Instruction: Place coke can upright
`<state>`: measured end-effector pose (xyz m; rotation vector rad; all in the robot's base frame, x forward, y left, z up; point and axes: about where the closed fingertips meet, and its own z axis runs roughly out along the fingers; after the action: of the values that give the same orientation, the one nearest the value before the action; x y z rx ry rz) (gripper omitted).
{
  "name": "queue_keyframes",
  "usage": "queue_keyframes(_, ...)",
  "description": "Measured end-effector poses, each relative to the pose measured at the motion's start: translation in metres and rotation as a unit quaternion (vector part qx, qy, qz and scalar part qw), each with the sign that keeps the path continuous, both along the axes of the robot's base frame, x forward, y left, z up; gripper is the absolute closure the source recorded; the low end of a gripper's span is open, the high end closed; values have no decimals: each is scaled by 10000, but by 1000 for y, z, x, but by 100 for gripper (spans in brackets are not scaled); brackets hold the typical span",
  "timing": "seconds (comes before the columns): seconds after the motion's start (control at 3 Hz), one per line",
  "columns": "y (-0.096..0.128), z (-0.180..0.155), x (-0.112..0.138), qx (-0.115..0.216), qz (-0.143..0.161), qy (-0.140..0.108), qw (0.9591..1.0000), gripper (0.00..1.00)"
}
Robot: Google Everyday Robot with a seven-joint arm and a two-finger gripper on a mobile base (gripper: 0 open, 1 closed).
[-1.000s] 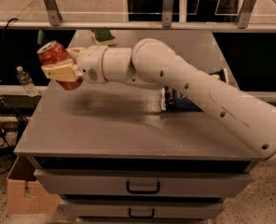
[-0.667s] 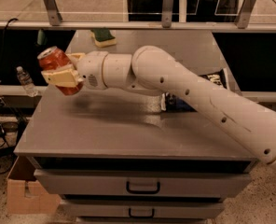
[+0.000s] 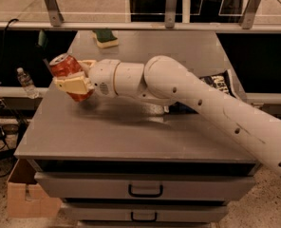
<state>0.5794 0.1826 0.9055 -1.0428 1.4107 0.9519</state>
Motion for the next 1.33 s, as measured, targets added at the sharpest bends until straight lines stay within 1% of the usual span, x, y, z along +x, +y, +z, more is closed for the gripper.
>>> queue_keyframes(0.33, -11, -7, 0, 2, -43, 17, 10000, 59)
queue_keyframes(1.0, -27, -17, 1, 3, -145, 63, 9999, 13)
queue_keyframes(1.33, -33, -21, 1, 1, -194, 90, 9998, 0)
